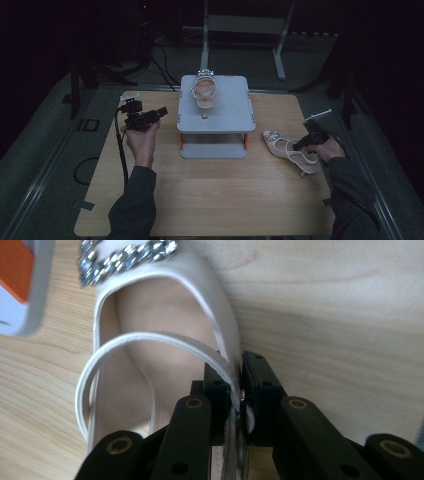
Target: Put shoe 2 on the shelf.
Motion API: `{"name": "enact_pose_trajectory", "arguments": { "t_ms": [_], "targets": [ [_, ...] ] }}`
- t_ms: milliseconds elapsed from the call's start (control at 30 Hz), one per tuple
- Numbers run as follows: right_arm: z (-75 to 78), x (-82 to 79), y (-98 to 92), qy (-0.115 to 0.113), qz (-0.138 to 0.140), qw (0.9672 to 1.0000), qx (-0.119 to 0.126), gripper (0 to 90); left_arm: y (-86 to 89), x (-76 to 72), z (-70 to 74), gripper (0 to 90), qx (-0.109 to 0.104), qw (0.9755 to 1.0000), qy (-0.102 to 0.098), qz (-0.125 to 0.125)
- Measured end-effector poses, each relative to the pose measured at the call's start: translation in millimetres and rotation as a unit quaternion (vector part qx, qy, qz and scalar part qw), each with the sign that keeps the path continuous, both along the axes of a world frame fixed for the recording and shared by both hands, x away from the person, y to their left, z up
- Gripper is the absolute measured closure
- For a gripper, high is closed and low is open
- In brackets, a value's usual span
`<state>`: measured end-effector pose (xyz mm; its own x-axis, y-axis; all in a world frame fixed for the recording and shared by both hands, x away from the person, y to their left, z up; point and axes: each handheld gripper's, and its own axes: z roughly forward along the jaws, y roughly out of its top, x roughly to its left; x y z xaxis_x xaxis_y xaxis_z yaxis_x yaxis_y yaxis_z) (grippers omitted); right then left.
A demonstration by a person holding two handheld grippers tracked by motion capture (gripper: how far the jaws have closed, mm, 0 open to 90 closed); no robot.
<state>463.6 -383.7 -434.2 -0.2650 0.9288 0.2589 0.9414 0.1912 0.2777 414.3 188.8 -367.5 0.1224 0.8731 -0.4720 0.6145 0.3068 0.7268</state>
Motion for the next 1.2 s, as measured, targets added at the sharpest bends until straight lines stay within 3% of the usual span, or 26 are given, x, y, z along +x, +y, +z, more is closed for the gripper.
{"name": "enact_pose_trajectory", "arguments": {
  "t_ms": [100, 300, 433, 500, 700, 1000, 1200],
  "targets": [
    [-2.4, -3.1, -3.8, 0.011, -0.030, 0.9990, 0.033, 82.6, 1.6, -0.9, 0.0, 43.9, 0.002, 1.0000, 0.000, 0.001],
    [-7.6, -8.9, -11.5, 0.017, -0.086, 0.9930, 0.079, 82.7, 6.5, -3.2, 0.2, 43.9, 0.002, 1.0000, -0.002, 0.003],
    [-10.2, -12.4, -14.7, 0.016, -0.101, 0.9898, 0.099, 82.6, 7.6, -4.1, -0.5, 43.9, 0.002, 1.0000, -0.002, 0.004],
    [-11.7, -15.8, -17.2, 0.021, -0.120, 0.9860, 0.114, 82.6, 8.4, -4.6, -0.5, 43.9, 0.002, 1.0000, -0.003, 0.004],
    [-11.3, -19.9, -17.8, 0.021, -0.136, 0.9799, 0.145, 82.6, 8.4, -6.0, 0.0, 43.9, 0.003, 1.0000, -0.004, 0.004],
    [1.4, -18.9, -17.3, 0.004, -0.180, 0.9645, 0.193, 82.5, 8.7, -6.4, -1.9, 43.9, 0.003, 1.0000, -0.004, 0.005],
    [17.1, -17.5, -12.1, -0.023, -0.193, 0.9603, 0.200, 82.5, 7.7, -6.5, -1.4, 43.9, 0.001, 1.0000, -0.005, 0.005]
  ]
}}
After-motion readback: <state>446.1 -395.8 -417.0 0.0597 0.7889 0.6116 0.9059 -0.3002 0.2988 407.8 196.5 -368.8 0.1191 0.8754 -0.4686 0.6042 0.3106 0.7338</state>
